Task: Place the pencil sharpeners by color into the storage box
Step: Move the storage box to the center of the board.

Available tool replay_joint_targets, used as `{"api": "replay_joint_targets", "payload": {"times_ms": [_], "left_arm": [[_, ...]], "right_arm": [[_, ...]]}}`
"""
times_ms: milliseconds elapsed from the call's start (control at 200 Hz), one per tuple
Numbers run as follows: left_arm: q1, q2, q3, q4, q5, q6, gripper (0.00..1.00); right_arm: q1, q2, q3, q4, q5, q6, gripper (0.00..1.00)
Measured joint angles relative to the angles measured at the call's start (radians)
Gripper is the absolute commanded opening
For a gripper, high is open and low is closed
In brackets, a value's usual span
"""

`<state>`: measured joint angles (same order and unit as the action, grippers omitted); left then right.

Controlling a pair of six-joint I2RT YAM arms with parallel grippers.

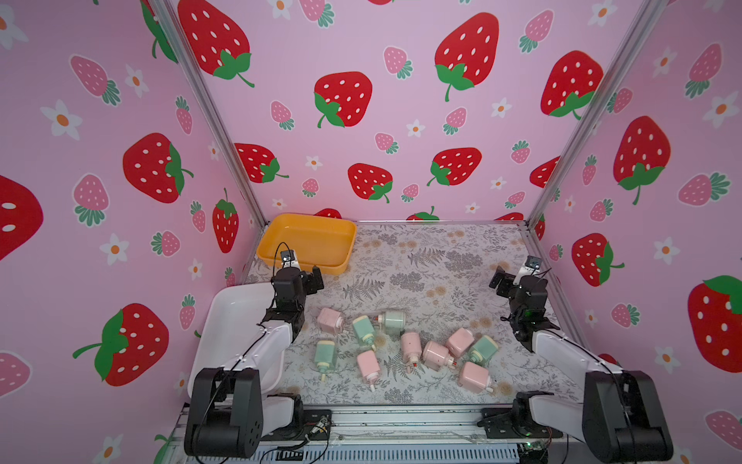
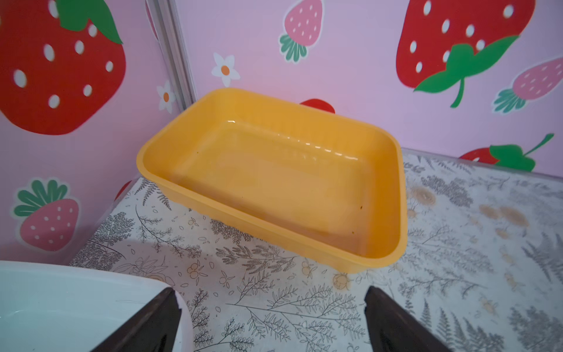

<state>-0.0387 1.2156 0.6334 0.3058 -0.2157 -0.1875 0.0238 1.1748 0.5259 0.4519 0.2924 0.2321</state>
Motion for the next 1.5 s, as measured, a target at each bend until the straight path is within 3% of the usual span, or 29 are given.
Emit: {"api": "replay_joint_targets", "payload": {"times_ms": [150, 370, 605, 835, 1071, 1196, 1311, 1496], "left_arm": [[-0.023, -0.053, 0.147, -0.211, -0.047, -0.157, 1.00], [-0.085, -0.040, 0.266, -0.461, -0.135, -0.394, 0.99], [-0.089, 0.132, 0.426, -0.668, -0.247, -0.677, 1.00], [-0.090, 0.330, 0.604, -0.749, -0.272, -0.805, 1.00], [-0.088, 0.478, 0.679, -0.752, -0.264, -0.840, 0.99], [-0.086, 0.552, 0.742, -0.750, -0.236, -0.818, 0.88], [-0.085, 0.634, 0.858, -0.764, -0.159, -0.710, 0.86], [-0.108, 0.823, 1.162, -0.864, 0.016, -0.423, 0.86]], "right_arm": [[0.000, -0.033, 0.119, -0.179, -0.102, 0.124, 1.00], [0.001, 0.008, 0.137, -0.354, -0.333, 0.308, 1.00], [0.009, 0.025, 0.180, -0.493, -0.498, 0.358, 1.00], [0.022, -0.062, 0.186, -0.610, -0.521, 0.338, 1.00], [0.026, -0.192, 0.185, -0.700, -0.493, 0.316, 1.00], [0.026, -0.231, 0.185, -0.738, -0.484, 0.314, 1.00], [0.026, -0.246, 0.185, -0.758, -0.472, 0.314, 1.00], [0.027, -0.245, 0.185, -0.769, -0.447, 0.314, 1.00]]}}
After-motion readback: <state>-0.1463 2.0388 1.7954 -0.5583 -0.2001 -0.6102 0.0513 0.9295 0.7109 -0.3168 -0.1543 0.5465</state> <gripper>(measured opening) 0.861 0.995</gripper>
